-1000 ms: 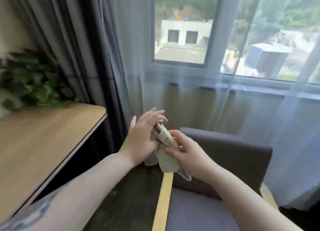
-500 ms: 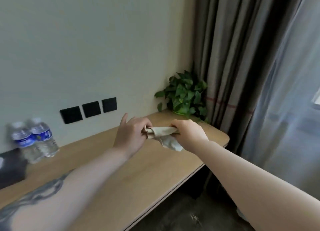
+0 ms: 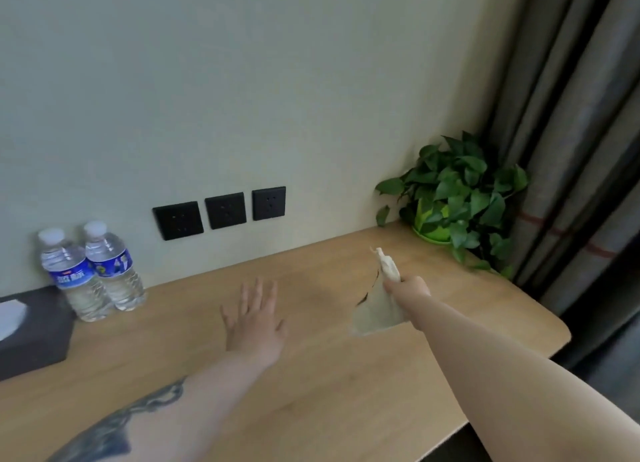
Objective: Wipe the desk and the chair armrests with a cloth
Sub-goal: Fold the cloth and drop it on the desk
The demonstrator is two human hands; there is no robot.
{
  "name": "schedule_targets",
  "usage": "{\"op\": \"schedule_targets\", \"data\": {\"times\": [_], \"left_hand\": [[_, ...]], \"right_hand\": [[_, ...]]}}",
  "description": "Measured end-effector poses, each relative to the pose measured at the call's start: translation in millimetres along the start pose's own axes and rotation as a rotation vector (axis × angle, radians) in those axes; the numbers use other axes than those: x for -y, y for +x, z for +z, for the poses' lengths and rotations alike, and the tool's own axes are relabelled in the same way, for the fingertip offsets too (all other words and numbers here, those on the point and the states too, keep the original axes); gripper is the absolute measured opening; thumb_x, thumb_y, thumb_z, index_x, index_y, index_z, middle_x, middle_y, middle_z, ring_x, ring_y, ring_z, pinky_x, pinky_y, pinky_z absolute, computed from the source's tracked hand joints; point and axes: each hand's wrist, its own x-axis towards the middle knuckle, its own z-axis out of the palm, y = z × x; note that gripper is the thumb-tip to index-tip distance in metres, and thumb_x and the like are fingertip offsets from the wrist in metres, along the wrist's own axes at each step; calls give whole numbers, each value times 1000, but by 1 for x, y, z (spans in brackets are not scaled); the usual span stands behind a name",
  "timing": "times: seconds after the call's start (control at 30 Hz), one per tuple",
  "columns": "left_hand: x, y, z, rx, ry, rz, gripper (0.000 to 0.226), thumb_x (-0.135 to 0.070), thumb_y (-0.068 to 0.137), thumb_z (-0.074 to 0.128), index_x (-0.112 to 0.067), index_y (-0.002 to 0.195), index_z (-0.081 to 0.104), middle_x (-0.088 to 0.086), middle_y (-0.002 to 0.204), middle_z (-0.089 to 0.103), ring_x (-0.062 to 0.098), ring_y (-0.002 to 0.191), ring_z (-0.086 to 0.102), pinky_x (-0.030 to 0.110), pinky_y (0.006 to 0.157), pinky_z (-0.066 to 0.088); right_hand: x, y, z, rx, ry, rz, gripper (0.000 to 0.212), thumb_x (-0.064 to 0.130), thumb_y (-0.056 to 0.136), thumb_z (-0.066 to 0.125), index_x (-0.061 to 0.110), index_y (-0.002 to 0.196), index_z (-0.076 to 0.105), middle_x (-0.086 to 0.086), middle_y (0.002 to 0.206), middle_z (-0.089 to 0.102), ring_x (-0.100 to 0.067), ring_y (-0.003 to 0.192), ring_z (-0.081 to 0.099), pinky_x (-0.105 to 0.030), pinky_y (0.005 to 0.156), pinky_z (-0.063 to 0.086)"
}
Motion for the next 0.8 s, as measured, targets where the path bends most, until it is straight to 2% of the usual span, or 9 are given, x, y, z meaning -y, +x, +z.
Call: {"op": "schedule_targets", "data": {"times": [0.1, 0.23, 0.33, 0.4, 0.47, 0.57, 0.67, 0.73, 0.8], "left_hand": [[-7, 24, 18, 38, 8, -66, 68, -49, 96, 31, -33, 148, -10, -4, 157, -21, 24, 143, -21, 61, 111, -6], [-19, 59, 42, 34, -36, -195, 67, -47, 96, 31, -35, 148, -9, -6, 157, -22, 22, 143, -21, 62, 111, -4], [-22, 79, 61, 60, -23, -272, 67, -48, 96, 30, -34, 148, -10, -6, 157, -22, 23, 143, -21, 61, 111, -5], [-19, 89, 74, 82, -21, -307, 67, -48, 96, 30, -33, 148, -10, -6, 157, -23, 23, 143, -21, 59, 112, -5], [-14, 94, 84, 100, -9, -351, 68, -49, 96, 30, -35, 148, -11, -6, 157, -22, 22, 143, -21, 59, 112, -4], [-5, 92, 87, 88, 43, -423, 69, -53, 94, 29, -38, 146, -14, -6, 156, -25, 21, 143, -21, 58, 113, -3], [6, 85, 66, 28, 74, -398, 67, -55, 94, 16, -38, 138, -31, -5, 146, -43, 20, 137, -34, 61, 113, -5], [11, 82, 34, -77, 96, -356, 63, -57, 91, 5, -39, 133, -39, -6, 140, -51, 21, 131, -43, 63, 111, -11], [16, 80, -4, -204, 106, -318, 60, -62, 86, -7, -41, 133, -38, -7, 142, -48, 20, 131, -44, 62, 109, -17]], "right_hand": [[6, 61, 2, 77, 275, 144, 47, 36, 91, 58, 3, 124, 52, -15, 116, 59, -34, 105, 57, -44, 92, 49], [28, 149, 3, 170, 692, 250, 41, 26, 97, 51, 3, 131, 47, -17, 131, 55, -33, 116, 56, -41, 92, 48], [34, 205, 12, 219, 1125, 321, 40, 23, 95, 54, 11, 132, 48, -10, 135, 55, -26, 117, 56, -37, 91, 49], [27, 228, 24, 224, 1145, 337, 39, 23, 96, 52, 12, 133, 47, -10, 137, 53, -28, 119, 54, -39, 94, 48], [19, 233, 45, 175, 832, 285, 43, 18, 99, 43, 4, 139, 36, -19, 142, 43, -36, 126, 44, -45, 103, 40], [15, 216, 78, -235, 217, 193, 56, 16, 95, 45, -6, 141, 22, -27, 142, 35, -40, 128, 35, -46, 106, 24], [39, 174, 90, -173, -332, -140, 71, 30, 95, 40, 12, 150, -3, -7, 160, 3, -26, 144, 8, -42, 114, 17], [58, 145, 95, -106, -619, -506, 71, 36, 97, 32, 23, 148, -16, 2, 156, -16, -21, 145, -8, -43, 118, 4], [87, 109, 95, -109, -753, -795, 69, 39, 98, 25, 29, 143, -26, 5, 150, -27, -19, 142, -20, -45, 116, -7]]}}
